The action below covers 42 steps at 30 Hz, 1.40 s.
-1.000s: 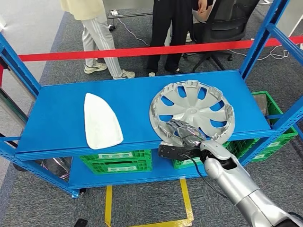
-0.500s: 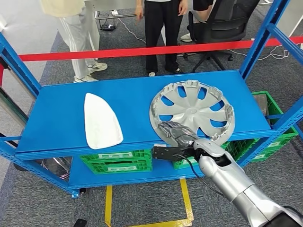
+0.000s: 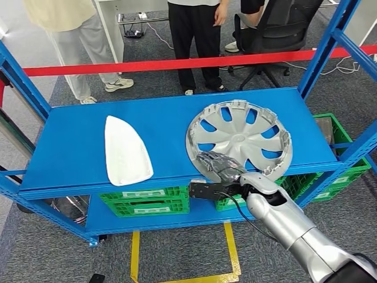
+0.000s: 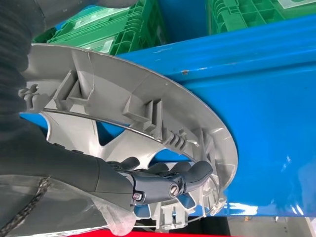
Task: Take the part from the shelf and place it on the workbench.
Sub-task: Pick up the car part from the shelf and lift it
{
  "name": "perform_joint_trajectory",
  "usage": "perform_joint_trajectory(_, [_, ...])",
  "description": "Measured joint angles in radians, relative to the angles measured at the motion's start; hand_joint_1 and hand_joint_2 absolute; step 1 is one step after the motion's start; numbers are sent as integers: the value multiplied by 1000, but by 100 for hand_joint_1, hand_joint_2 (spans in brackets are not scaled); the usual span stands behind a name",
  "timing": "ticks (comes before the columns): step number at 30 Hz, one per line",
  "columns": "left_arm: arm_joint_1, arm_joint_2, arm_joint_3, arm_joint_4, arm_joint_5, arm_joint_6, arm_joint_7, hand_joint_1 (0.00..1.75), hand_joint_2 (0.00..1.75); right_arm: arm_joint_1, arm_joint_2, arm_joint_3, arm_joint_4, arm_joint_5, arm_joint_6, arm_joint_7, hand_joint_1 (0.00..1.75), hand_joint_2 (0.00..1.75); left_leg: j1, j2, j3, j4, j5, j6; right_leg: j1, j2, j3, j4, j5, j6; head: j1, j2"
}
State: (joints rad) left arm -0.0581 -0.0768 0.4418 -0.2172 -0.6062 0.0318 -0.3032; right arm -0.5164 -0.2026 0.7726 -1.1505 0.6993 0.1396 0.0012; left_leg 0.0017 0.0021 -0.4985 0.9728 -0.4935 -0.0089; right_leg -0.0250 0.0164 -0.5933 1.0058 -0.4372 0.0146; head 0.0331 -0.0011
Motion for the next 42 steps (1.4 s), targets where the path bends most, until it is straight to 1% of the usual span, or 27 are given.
perform_joint_trajectory(7, [1,5,19,2,2,6,11,0,175,-10,0,12,17,-8,-11,11,0,175,0,0,0,0,0,0,0,0,0,0,0,0,0,0])
perform_joint_trajectory(16, [7,12,56,7,19,26,31,0,175,-13,1,20,24,19,-52,63,0,175,0,0,0,0,0,0,0,0,0,0,0,0,0,0])
perform_joint_trajectory(22, [9,16,77,11,21,38,55,0,175,-2,4,22,24,27,-63,74,0,175,0,0,0,0,0,0,0,0,0,0,0,0,0,0])
perform_joint_trajectory(27, [9,18,87,13,21,37,58,0,175,5,5,22,24,27,-68,80,0,175,0,0,0,0,0,0,0,0,0,0,0,0,0,0])
perform_joint_trajectory(33, [13,22,93,13,21,26,47,0,175,34,13,14,25,32,-100,102,0,175,0,0,0,0,0,0,0,0,0,0,0,0,0,0])
perform_joint_trajectory(42, [14,27,102,13,20,34,57,0,175,40,26,-1,38,30,-98,107,0,175,0,0,0,0,1,0,0,0,0,0,0,0,0,0])
